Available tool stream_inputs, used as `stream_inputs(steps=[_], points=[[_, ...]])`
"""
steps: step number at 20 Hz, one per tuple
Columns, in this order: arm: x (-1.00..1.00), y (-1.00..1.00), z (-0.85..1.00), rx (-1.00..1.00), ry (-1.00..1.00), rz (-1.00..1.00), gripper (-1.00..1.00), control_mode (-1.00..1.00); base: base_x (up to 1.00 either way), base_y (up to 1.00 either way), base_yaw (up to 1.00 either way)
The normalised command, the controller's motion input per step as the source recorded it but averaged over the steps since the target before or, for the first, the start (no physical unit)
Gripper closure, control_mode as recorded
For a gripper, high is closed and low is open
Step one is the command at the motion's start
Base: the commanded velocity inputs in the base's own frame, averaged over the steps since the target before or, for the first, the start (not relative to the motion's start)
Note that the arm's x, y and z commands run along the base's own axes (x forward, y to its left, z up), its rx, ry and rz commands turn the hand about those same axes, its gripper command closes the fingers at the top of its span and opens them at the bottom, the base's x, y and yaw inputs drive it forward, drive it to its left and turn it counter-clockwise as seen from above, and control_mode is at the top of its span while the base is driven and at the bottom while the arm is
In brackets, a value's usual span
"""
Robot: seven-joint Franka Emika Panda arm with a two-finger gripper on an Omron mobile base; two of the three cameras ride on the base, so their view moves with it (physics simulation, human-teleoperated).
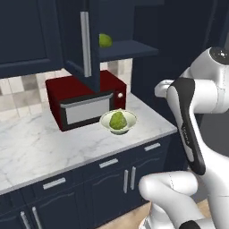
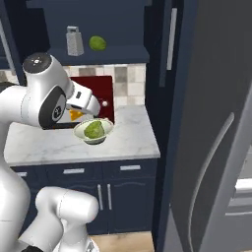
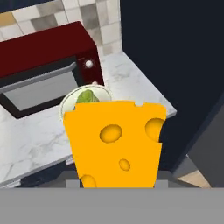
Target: Pick the cheese from the fridge and the cheese grater from the cabinet and place them next to the salad bowl.
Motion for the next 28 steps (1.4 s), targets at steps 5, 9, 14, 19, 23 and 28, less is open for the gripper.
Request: stream_inputs(steps=[5,9,14,19,23,28], points=[[0.00,0.00,0.00,0.00,0.00,0.00,1.00,1.00,0.60,0.00,-0.19],[0.00,0.00,0.00,0.00,0.00,0.00,1.00,1.00,0.64,0.03,-0.04],[0.00,0.00,0.00,0.00,0.00,0.00,1.00,1.00,0.53,0.00,-0.03],[0.00,0.00,0.00,0.00,0.00,0.00,1.00,1.00,0.23,0.00,-0.07],[0.00,0.00,0.00,0.00,0.00,0.00,1.00,1.00,0.62,0.00,-0.11],[0.00,0.00,0.00,0.00,0.00,0.00,1.00,1.00,0.09,0.00,-0.04]])
